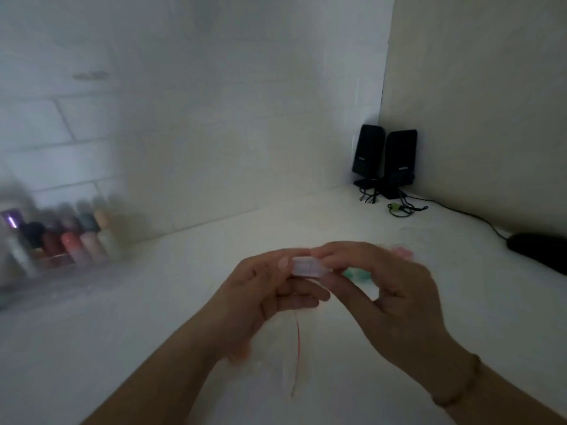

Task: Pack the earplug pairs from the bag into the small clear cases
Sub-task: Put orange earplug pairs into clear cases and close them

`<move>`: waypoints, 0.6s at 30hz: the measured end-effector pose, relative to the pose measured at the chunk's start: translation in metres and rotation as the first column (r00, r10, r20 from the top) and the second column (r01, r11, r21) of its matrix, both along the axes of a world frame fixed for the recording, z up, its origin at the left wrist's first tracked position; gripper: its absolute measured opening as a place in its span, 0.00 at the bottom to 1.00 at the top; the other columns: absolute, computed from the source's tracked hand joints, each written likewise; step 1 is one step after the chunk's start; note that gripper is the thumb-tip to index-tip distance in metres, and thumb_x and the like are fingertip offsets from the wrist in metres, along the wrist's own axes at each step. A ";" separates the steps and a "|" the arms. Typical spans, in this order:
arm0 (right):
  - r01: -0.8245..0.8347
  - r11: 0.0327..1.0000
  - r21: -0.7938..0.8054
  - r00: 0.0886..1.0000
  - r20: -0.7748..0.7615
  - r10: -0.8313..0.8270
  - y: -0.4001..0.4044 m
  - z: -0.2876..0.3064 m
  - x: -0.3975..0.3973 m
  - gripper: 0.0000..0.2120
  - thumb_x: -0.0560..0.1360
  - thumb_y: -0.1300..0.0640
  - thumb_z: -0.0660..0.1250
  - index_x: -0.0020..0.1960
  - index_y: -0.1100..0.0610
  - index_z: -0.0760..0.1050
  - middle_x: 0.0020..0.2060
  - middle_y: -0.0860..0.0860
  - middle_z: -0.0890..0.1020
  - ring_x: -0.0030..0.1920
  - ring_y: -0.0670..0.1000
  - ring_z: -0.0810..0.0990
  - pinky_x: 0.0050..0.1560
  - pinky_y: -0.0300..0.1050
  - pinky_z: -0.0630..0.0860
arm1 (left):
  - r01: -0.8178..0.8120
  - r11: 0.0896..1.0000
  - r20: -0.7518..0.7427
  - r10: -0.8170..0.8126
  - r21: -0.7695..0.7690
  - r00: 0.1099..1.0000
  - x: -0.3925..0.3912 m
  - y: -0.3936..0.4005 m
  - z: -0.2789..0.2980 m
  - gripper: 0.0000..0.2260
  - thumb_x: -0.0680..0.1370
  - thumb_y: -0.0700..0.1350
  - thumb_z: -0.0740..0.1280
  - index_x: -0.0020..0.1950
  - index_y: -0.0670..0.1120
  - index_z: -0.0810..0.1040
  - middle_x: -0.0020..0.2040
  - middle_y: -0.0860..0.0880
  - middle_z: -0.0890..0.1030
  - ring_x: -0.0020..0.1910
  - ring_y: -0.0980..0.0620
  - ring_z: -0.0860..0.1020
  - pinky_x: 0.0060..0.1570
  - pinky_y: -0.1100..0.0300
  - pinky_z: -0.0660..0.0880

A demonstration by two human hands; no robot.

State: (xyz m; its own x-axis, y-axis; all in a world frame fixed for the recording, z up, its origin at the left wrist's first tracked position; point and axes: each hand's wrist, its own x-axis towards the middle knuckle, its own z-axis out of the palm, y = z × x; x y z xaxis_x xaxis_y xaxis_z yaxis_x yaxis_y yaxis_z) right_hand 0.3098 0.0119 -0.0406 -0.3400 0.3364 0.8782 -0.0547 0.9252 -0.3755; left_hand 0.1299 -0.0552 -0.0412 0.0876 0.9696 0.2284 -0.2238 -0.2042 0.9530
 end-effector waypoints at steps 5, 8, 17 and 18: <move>-0.013 0.999 0.034 1.000 0.011 0.012 0.001 0.003 0.003 0.04 0.72 0.62 0.71 0.47 0.58 0.79 0.50 0.47 0.83 0.53 0.47 0.82 0.54 0.39 0.75 | 0.128 0.992 0.089 -0.129 0.017 0.988 0.000 0.001 0.002 0.18 0.77 0.52 0.68 0.62 0.43 0.80 0.55 0.40 0.83 0.54 0.45 0.82 0.52 0.57 0.79; 0.009 0.999 0.041 0.999 0.037 -0.010 0.002 0.003 0.005 0.05 0.73 0.58 0.71 0.48 0.57 0.78 0.50 0.47 0.83 0.53 0.47 0.82 0.54 0.42 0.76 | 0.087 0.996 0.147 -0.088 0.013 0.985 0.000 0.000 0.001 0.17 0.75 0.50 0.71 0.60 0.43 0.81 0.53 0.39 0.84 0.53 0.44 0.83 0.49 0.59 0.79; 0.136 0.990 -0.019 0.983 0.130 -0.133 0.003 0.000 0.006 0.08 0.73 0.56 0.68 0.39 0.60 0.80 0.46 0.45 0.83 0.49 0.41 0.82 0.49 0.33 0.76 | 0.000 1.000 0.142 0.001 -0.010 0.990 0.005 0.001 -0.004 0.14 0.74 0.46 0.68 0.58 0.45 0.81 0.53 0.38 0.83 0.51 0.43 0.83 0.49 0.58 0.79; 0.144 0.989 -0.024 0.980 0.140 -0.139 0.002 0.001 0.005 0.08 0.73 0.56 0.67 0.38 0.60 0.80 0.45 0.45 0.84 0.47 0.41 0.82 0.48 0.32 0.76 | -0.014 1.000 0.123 0.015 -0.007 0.992 0.005 0.001 -0.004 0.14 0.74 0.47 0.68 0.58 0.45 0.80 0.53 0.38 0.83 0.52 0.43 0.83 0.49 0.57 0.79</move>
